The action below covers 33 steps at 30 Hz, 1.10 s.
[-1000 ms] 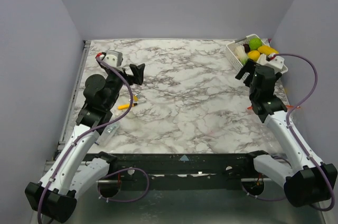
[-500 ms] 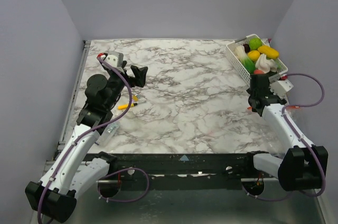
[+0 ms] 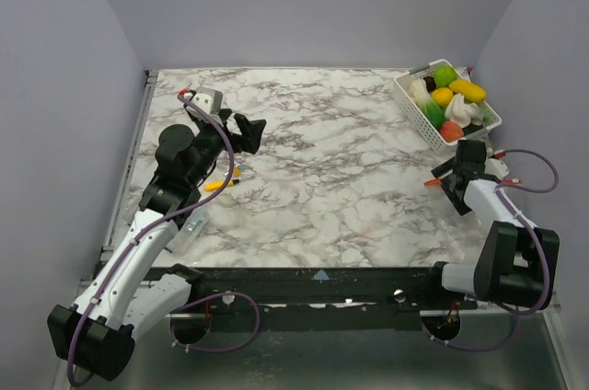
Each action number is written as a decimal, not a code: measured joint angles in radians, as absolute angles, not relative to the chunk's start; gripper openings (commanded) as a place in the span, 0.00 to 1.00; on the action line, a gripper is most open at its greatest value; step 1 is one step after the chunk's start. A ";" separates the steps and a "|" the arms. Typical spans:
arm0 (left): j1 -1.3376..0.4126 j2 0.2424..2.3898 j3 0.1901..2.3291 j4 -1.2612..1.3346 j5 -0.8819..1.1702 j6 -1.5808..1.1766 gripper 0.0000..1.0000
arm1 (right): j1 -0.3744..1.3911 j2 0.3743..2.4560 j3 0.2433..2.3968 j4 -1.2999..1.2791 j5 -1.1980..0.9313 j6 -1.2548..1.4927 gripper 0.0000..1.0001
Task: Place the food in the zip-top bag and seal the zipper
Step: Move the zipper food storage bag to the center of the board.
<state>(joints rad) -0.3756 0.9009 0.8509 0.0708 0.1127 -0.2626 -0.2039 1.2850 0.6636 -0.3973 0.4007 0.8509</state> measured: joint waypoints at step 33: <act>-0.375 0.950 0.861 0.065 0.157 -0.303 0.98 | 0.439 1.419 0.810 -0.218 0.164 0.808 1.00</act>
